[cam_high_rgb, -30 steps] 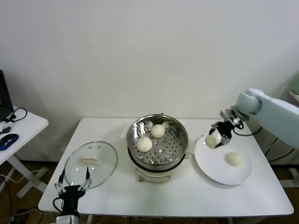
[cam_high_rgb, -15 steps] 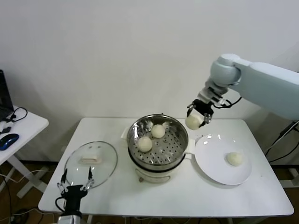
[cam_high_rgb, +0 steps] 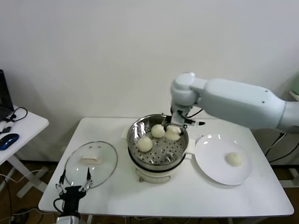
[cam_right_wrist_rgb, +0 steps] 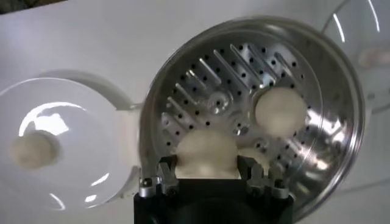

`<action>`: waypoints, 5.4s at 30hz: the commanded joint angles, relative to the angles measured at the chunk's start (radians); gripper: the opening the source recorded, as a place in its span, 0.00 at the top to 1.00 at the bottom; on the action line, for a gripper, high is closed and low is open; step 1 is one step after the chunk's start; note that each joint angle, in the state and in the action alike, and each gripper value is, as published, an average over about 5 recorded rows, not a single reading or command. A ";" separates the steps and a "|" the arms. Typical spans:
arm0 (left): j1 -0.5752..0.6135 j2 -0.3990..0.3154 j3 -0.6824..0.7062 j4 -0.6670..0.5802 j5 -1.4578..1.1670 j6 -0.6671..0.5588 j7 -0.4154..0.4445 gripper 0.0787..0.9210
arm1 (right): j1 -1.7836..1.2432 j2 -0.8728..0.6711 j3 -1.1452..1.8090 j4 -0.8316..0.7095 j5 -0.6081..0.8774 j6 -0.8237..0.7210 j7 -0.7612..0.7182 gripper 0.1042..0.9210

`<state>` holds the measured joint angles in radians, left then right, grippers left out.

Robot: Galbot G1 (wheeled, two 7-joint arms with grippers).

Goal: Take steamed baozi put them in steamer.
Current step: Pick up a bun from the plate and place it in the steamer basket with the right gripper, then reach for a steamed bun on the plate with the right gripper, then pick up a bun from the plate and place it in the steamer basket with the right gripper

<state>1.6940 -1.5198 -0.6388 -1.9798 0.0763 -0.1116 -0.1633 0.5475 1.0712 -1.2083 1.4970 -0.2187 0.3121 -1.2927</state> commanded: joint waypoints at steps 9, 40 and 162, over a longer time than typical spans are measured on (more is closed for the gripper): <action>-0.027 -0.003 0.008 0.023 0.008 0.008 0.000 0.12 | -0.141 0.121 0.025 0.022 -0.123 0.065 0.002 0.32; -0.038 -0.007 0.016 0.033 0.019 0.013 -0.003 0.12 | -0.131 0.034 0.007 0.066 -0.093 0.077 0.030 0.30; -0.059 0.008 0.041 -0.012 -0.030 0.064 0.030 0.12 | -0.550 -0.386 0.531 -0.669 0.244 -0.245 0.088 0.28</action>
<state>1.6333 -1.5122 -0.6009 -1.9934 0.0450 -0.0469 -0.1400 -0.0993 0.7168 -0.5663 0.7982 -0.1392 0.1048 -1.2034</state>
